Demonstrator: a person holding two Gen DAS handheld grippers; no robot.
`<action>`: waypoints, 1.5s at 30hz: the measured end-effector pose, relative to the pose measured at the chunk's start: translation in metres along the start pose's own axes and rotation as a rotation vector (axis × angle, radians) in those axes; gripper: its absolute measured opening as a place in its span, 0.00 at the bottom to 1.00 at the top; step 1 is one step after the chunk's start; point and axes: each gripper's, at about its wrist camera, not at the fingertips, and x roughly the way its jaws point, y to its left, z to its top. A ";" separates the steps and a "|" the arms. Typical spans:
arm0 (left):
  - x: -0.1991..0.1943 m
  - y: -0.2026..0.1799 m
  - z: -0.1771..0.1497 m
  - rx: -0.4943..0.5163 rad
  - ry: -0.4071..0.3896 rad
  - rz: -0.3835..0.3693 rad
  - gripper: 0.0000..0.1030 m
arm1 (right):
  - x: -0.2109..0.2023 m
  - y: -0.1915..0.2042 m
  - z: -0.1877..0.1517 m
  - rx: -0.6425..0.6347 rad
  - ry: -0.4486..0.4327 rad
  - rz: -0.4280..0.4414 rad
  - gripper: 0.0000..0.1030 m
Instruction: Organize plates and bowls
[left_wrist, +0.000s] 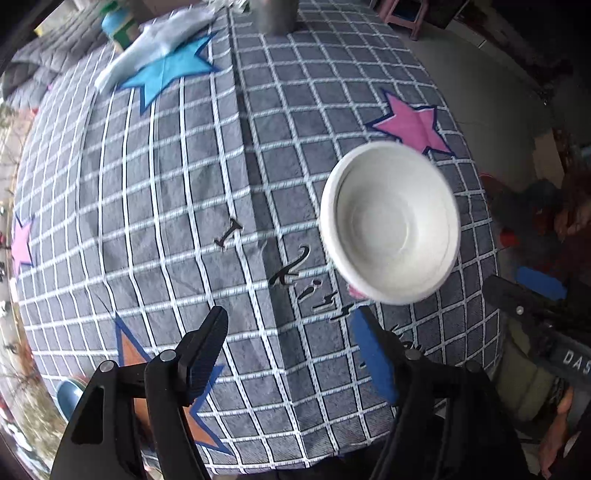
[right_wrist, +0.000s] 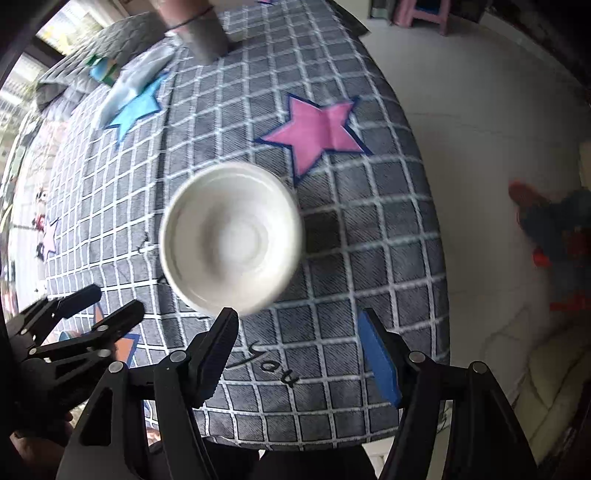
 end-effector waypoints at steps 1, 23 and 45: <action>0.002 0.001 -0.002 -0.002 0.005 0.001 0.72 | 0.003 -0.005 -0.002 0.018 0.012 -0.003 0.79; 0.014 -0.017 0.008 0.018 0.006 0.051 0.72 | 0.016 -0.014 0.017 -0.048 0.041 0.019 0.79; 0.044 -0.030 0.028 -0.050 0.056 0.032 0.72 | 0.033 -0.014 0.039 -0.114 0.074 0.010 0.79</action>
